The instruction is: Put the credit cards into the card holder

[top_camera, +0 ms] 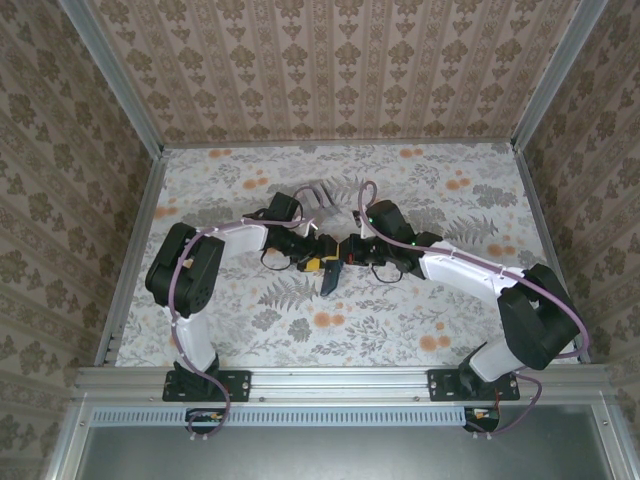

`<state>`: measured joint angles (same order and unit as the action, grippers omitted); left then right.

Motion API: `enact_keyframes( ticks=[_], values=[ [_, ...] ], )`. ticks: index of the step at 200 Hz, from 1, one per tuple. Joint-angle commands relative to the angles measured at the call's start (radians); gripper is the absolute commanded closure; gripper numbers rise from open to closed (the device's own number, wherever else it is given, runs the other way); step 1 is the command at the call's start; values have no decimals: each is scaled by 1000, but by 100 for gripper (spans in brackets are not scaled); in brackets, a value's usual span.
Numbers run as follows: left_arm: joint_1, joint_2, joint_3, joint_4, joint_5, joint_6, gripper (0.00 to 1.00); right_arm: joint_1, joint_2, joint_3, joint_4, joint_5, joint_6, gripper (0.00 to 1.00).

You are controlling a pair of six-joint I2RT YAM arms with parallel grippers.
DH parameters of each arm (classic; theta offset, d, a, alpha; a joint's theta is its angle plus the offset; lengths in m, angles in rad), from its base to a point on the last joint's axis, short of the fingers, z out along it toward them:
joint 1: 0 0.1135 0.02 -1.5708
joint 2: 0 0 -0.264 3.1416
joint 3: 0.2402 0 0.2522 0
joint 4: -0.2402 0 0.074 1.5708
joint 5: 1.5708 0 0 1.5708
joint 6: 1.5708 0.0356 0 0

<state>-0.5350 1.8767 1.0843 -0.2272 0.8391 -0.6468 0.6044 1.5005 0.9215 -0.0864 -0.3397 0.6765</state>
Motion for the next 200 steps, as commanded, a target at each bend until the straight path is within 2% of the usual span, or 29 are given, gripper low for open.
enact_keyframes(
  ticks=[1, 19, 45, 106, 150, 200],
  values=[
    [-5, -5, 18, -27, 23, 35, 32, 15, -13, 32, 18, 22, -20, 100],
    [-2, -10, 22, -35, 8, 41, 36, 15, -22, 21, 20, 35, -17, 100],
    [10, -14, 16, -31, 5, 41, 53, 15, -28, 17, 12, 49, -19, 100],
    [65, -49, -14, -51, 13, 73, 56, 13, -64, -14, -30, 109, -40, 100],
    [72, -57, -30, -82, 4, 109, 60, 5, -99, -44, -41, 151, -40, 100],
    [72, -57, -47, -77, -5, 114, 76, -3, -103, -63, -80, 198, -40, 100]
  ],
)
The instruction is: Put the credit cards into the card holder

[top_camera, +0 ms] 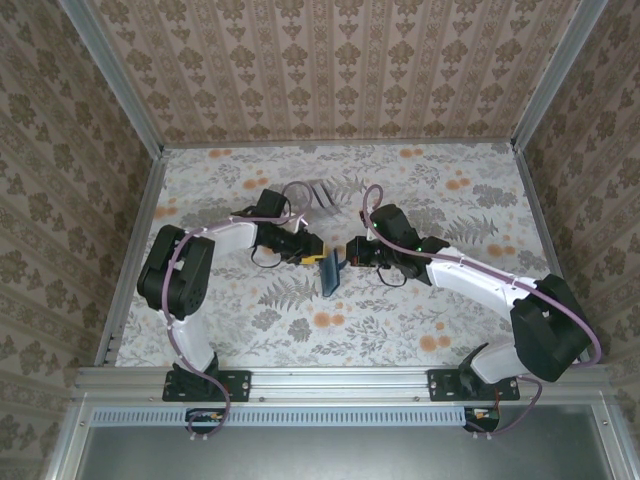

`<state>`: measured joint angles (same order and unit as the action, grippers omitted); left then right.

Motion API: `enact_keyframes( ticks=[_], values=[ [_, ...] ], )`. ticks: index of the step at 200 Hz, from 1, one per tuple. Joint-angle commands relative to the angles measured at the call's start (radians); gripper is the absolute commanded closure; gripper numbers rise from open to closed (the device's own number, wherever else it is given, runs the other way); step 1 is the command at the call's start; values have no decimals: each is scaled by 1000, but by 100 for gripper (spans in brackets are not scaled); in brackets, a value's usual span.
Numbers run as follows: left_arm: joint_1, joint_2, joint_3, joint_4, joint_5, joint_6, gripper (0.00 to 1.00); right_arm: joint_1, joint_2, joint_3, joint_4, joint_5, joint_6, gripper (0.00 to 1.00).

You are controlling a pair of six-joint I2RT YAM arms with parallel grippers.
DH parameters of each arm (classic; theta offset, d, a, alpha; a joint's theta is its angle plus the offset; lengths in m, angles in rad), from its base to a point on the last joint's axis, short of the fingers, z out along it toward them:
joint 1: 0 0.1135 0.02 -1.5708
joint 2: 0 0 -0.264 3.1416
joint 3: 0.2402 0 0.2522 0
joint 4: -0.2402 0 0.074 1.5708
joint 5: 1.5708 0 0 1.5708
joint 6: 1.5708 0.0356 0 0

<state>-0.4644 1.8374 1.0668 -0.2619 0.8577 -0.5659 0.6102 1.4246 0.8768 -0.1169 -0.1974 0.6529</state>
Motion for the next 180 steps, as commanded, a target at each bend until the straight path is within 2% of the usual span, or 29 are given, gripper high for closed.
enact_keyframes(
  ticks=[1, 28, 42, 57, 80, 127, 131, 180],
  values=[
    [1, -18, -31, -41, -24, 34, 76, -9, -27, -19, -52, 57, -16, 100],
    [1, -19, -31, -54, -38, 45, 84, -16, -23, -16, -114, 82, -37, 100],
    [1, -22, -31, -62, -47, 53, 87, -28, -8, -15, -124, 41, -62, 100],
    [1, -23, -32, -74, -58, 63, 90, -40, 22, -8, -112, -46, -90, 86],
    [2, -17, -40, -81, -72, 70, 95, -55, 80, 12, -100, -136, -108, 77],
    [1, -40, -78, -62, -68, 68, 97, -63, 177, 47, -60, -253, -101, 63],
    [28, -42, -81, -62, -69, 68, 97, -63, 183, 48, -52, -264, -100, 63],
    [49, -52, -106, -51, -55, 64, 96, -63, 220, 67, 12, -324, -66, 56]
  ],
)
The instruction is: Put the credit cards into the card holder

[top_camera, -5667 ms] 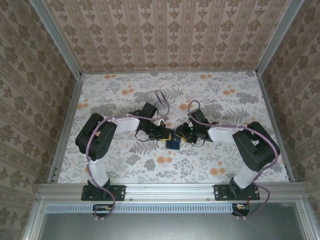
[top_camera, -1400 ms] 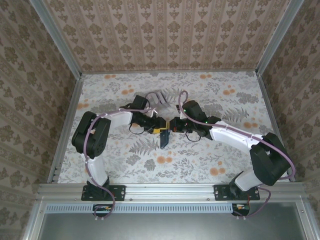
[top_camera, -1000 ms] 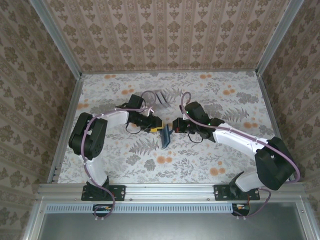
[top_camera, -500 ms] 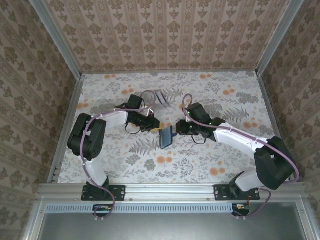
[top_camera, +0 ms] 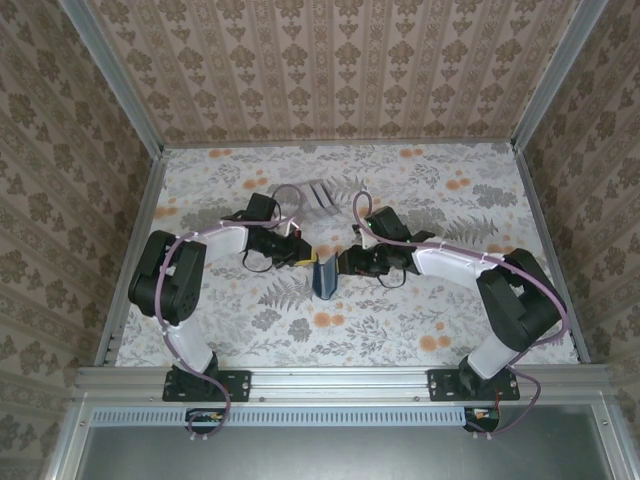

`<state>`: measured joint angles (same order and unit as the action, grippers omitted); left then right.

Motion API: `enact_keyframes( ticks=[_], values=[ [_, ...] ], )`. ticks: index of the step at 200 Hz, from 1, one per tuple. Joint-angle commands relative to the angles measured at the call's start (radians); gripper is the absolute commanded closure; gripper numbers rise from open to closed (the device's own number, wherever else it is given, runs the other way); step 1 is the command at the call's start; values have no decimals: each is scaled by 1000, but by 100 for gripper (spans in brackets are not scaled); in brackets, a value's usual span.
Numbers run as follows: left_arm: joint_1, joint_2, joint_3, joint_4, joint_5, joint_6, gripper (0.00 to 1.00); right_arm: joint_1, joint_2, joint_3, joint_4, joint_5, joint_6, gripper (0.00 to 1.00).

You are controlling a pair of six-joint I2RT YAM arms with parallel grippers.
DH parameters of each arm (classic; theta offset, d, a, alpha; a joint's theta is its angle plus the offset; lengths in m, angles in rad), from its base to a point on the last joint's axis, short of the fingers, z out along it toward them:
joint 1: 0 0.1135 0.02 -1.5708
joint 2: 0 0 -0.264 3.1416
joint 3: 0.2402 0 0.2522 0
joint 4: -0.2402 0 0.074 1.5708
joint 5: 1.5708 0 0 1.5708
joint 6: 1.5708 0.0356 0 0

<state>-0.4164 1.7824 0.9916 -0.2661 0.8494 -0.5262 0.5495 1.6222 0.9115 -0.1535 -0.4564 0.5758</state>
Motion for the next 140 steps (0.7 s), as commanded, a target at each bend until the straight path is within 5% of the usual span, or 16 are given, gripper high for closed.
enact_keyframes(
  ticks=[1, 99, 140],
  values=[
    [1, 3, -31, -47, -47, 25, 96, -3, 23, 31, 50, -67, 12, 56],
    [2, -3, -10, -40, -46, -18, 100, 4, 52, 55, 119, -178, 25, 41],
    [2, 2, -5, -34, -42, -28, 100, 15, 93, 88, 22, -105, -2, 53]
  ],
)
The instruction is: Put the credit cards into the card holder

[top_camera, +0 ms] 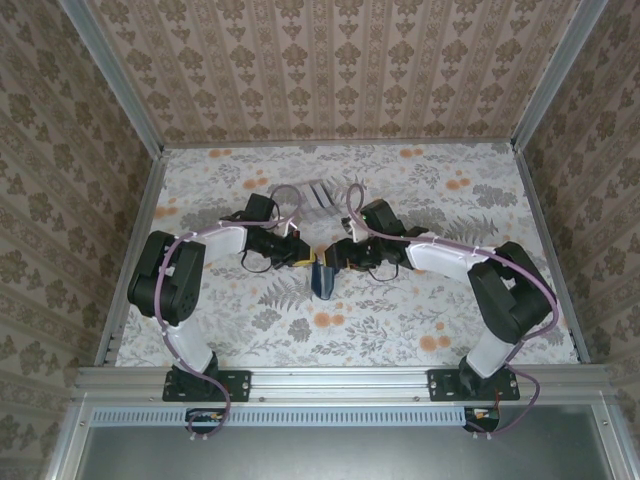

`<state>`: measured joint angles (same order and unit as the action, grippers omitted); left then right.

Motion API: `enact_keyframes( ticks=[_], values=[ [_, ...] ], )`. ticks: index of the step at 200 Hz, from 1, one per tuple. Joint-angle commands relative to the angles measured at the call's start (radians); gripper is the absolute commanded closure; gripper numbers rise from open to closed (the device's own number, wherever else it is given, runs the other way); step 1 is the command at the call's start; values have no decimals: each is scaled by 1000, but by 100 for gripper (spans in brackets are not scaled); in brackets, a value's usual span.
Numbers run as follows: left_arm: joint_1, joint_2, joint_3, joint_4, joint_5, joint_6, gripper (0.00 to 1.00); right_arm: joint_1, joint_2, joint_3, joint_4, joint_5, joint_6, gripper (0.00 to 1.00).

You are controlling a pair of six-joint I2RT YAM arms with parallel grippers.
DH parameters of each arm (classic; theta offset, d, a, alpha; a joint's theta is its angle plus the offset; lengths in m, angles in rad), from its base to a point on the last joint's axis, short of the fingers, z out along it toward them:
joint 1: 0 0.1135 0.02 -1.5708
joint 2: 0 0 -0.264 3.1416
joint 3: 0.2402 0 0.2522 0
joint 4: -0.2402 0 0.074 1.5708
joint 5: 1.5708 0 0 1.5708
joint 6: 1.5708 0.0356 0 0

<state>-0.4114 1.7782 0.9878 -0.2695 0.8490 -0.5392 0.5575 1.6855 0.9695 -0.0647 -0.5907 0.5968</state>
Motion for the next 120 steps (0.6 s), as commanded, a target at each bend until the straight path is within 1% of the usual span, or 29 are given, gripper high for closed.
enact_keyframes(
  ticks=[1, 15, 23, 82, 101, 120],
  values=[
    [-3, 7, -2, -30, -42, -15, 100, 7, 31, 31, -70, 31, -23, 53],
    [-3, 9, -5, -31, -43, -16, 100, 5, 42, 35, -92, 55, -22, 64],
    [-3, 10, -7, -30, -44, -18, 100, 4, 47, 36, -97, 63, -20, 67],
    [2, 14, -30, -28, -56, -12, 100, 1, 52, 26, -78, 64, -14, 79],
    [6, 17, -35, -26, -59, -9, 100, -1, 52, 22, -77, 70, -12, 81],
    [9, 18, -40, -24, -60, -8, 100, -2, 53, 19, -73, 70, -10, 81]
  ],
)
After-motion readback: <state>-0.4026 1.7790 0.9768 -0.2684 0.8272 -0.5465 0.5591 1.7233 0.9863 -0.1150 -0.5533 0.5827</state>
